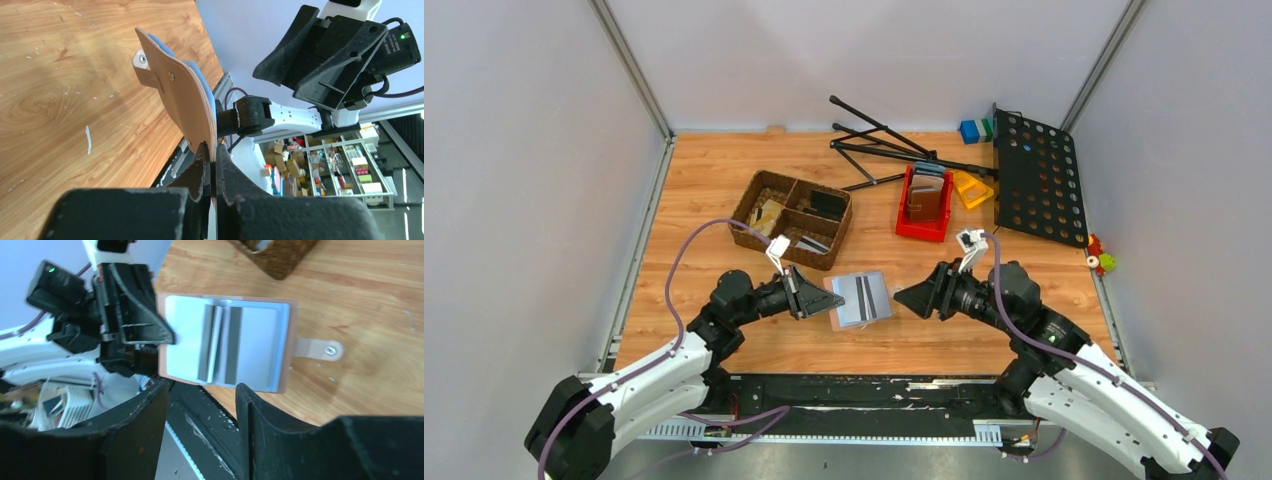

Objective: Take the credit cards out of the card holder
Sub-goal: Remove the credit card from the card holder.

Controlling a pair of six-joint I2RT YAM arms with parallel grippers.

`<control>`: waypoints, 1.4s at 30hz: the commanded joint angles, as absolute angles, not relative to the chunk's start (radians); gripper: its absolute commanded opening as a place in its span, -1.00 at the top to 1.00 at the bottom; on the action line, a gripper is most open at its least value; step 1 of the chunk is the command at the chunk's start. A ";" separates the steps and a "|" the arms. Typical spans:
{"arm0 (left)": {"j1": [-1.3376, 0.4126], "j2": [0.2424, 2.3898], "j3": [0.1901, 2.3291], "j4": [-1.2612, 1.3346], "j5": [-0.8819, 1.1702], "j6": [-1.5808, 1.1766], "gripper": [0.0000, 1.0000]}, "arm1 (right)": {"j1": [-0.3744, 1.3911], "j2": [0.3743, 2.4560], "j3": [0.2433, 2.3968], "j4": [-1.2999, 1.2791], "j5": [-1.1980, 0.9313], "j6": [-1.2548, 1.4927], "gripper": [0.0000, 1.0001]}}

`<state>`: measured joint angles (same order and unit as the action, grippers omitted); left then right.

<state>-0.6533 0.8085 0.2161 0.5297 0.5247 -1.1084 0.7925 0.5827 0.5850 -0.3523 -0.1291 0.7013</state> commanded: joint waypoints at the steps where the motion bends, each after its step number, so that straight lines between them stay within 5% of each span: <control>1: -0.656 0.790 0.219 0.630 0.579 -1.111 1.00 | 0.792 0.595 0.544 -0.160 -0.343 0.714 0.03; 19: -0.665 0.751 0.264 0.784 0.698 -1.223 1.00 | 0.795 0.711 0.440 0.281 -0.563 0.951 0.30; 34: -0.683 0.793 0.279 0.859 0.695 -1.262 1.00 | 0.795 0.707 0.488 0.165 -0.522 0.906 0.17; 42: -0.687 0.816 0.269 0.893 0.689 -1.277 1.00 | 0.794 0.729 0.456 0.344 -0.599 0.996 0.49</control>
<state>-0.6815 0.8139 0.2352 0.8120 0.6842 -1.2633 0.7925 0.7265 0.4500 0.2070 -0.5598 0.9482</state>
